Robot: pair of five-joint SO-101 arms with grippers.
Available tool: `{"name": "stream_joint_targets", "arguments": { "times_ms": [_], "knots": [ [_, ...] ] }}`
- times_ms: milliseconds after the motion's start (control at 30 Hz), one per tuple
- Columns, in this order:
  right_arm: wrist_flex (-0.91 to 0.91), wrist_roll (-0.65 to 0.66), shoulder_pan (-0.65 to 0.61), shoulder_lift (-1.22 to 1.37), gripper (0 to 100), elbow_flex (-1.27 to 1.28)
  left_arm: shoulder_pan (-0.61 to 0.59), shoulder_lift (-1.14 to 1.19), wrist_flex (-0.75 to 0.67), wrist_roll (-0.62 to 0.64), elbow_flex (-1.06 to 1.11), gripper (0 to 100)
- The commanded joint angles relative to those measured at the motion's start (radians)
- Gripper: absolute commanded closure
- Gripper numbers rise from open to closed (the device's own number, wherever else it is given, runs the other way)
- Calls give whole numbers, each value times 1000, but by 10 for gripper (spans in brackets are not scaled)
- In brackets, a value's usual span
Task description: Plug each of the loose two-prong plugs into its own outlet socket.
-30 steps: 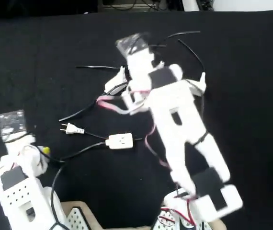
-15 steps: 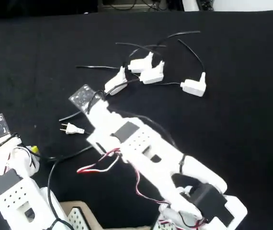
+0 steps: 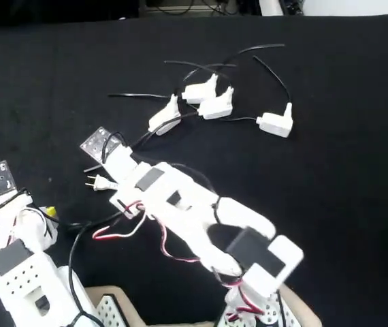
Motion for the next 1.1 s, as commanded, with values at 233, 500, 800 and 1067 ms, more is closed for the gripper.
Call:
{"name": "stream_joint_targets", "arguments": {
  "times_ms": [233, 500, 800, 1067],
  "knots": [
    [-104, 11, 12, 54, 976, -47, 22, -11, -17, 5, -38, 746],
    [-106, 100, 26, -22, 987, -44, 22, -11, -17, 2, -36, 746],
    [-107, 186, 152, -314, 987, -35, 24, -11, -23, 0, -22, 745],
    [-57, 186, 219, -607, 987, -47, 24, -11, -23, -2, -21, 744]
  ]
}}
